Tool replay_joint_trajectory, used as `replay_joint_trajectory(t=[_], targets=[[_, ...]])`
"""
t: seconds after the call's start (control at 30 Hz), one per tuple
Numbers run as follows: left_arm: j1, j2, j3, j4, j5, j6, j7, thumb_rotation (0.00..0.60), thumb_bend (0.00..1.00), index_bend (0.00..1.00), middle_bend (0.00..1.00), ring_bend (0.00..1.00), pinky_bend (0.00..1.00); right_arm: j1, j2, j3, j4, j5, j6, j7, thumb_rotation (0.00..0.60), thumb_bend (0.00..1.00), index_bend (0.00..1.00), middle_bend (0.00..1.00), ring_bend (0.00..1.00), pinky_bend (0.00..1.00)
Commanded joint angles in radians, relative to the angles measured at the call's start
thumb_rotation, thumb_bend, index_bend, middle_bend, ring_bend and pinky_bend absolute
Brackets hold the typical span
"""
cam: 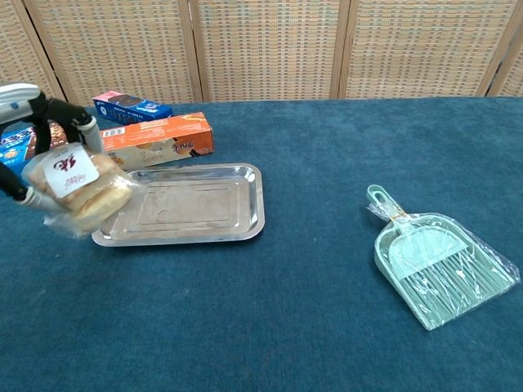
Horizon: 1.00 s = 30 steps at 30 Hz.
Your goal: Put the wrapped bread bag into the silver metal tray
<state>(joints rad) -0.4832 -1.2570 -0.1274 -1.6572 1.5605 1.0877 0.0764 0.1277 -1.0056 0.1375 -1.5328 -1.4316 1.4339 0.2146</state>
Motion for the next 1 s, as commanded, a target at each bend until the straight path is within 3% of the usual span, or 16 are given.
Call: replay_joint_trajectory(t=[0.03, 0.1, 0.3, 0.37, 0.43, 0.5, 0.57, 0.63, 0.77, 0.9, 1.0], targets=[[-0.123, -0.02, -0.113, 0.027, -0.195, -0.155, 0.081, 0.6, 0.04, 0.53, 0.45, 0.37, 0.52, 0.002, 0.0, 0.001, -0.001, 0.002, -0.004, -0.002, 0.6, 0.0, 0.0, 0.0, 0.0, 0.0], [-0.183, -0.067, -0.15, 0.081, -0.3, -0.224, 0.124, 0.6, 0.04, 0.53, 0.45, 0.37, 0.51, 0.004, 0.0, 0.003, 0.0, 0.008, -0.007, -0.002, 0.6, 0.0, 0.0, 0.0, 0.0, 0.0], [-0.305, -0.214, -0.182, 0.25, -0.504, -0.316, 0.212, 0.6, 0.03, 0.47, 0.4, 0.37, 0.43, 0.011, 0.002, 0.012, 0.012, 0.033, -0.029, 0.014, 0.6, 0.0, 0.0, 0.0, 0.0, 0.0], [-0.333, -0.253, -0.179, 0.289, -0.567, -0.346, 0.228, 0.6, 0.01, 0.38, 0.31, 0.33, 0.39, 0.012, 0.003, 0.015, 0.017, 0.042, -0.036, 0.023, 0.6, 0.0, 0.0, 0.0, 0.0, 0.0], [-0.351, -0.272, -0.172, 0.307, -0.605, -0.371, 0.234, 0.6, 0.0, 0.25, 0.18, 0.22, 0.31, 0.013, 0.003, 0.017, 0.021, 0.047, -0.042, 0.028, 0.6, 0.0, 0.0, 0.0, 0.0, 0.0], [-0.364, -0.288, -0.161, 0.319, -0.631, -0.385, 0.24, 0.6, 0.0, 0.07, 0.04, 0.05, 0.16, 0.013, 0.004, 0.019, 0.026, 0.052, -0.046, 0.035, 0.6, 0.0, 0.0, 0.0, 0.0, 0.0], [-0.373, -0.291, -0.149, 0.317, -0.665, -0.405, 0.242, 0.6, 0.0, 0.0, 0.0, 0.0, 0.05, 0.012, 0.006, 0.02, 0.027, 0.053, -0.044, 0.042, 0.6, 0.0, 0.0, 0.0, 0.0, 0.0], [-0.379, -0.278, -0.141, 0.298, -0.696, -0.418, 0.244, 0.6, 0.0, 0.0, 0.0, 0.0, 0.0, 0.009, 0.008, 0.019, 0.025, 0.051, -0.041, 0.046, 0.6, 0.0, 0.0, 0.0, 0.0, 0.0], [-0.369, -0.214, -0.144, 0.209, -0.711, -0.394, 0.225, 0.6, 0.0, 0.0, 0.0, 0.0, 0.0, 0.005, 0.01, 0.017, 0.023, 0.043, -0.033, 0.053, 0.6, 0.0, 0.0, 0.0, 0.0, 0.0], [-0.247, -0.01, -0.165, 0.0, -0.578, -0.188, 0.18, 0.6, 0.0, 0.0, 0.0, 0.0, 0.0, 0.002, 0.015, 0.013, 0.016, 0.028, -0.023, 0.062, 0.6, 0.0, 0.0, 0.0, 0.0, 0.0], [-0.162, 0.096, -0.15, -0.074, -0.505, -0.084, 0.141, 0.6, 0.0, 0.0, 0.0, 0.0, 0.0, 0.0, 0.018, 0.01, 0.011, 0.02, -0.019, 0.065, 0.6, 0.0, 0.0, 0.0, 0.0, 0.0]])
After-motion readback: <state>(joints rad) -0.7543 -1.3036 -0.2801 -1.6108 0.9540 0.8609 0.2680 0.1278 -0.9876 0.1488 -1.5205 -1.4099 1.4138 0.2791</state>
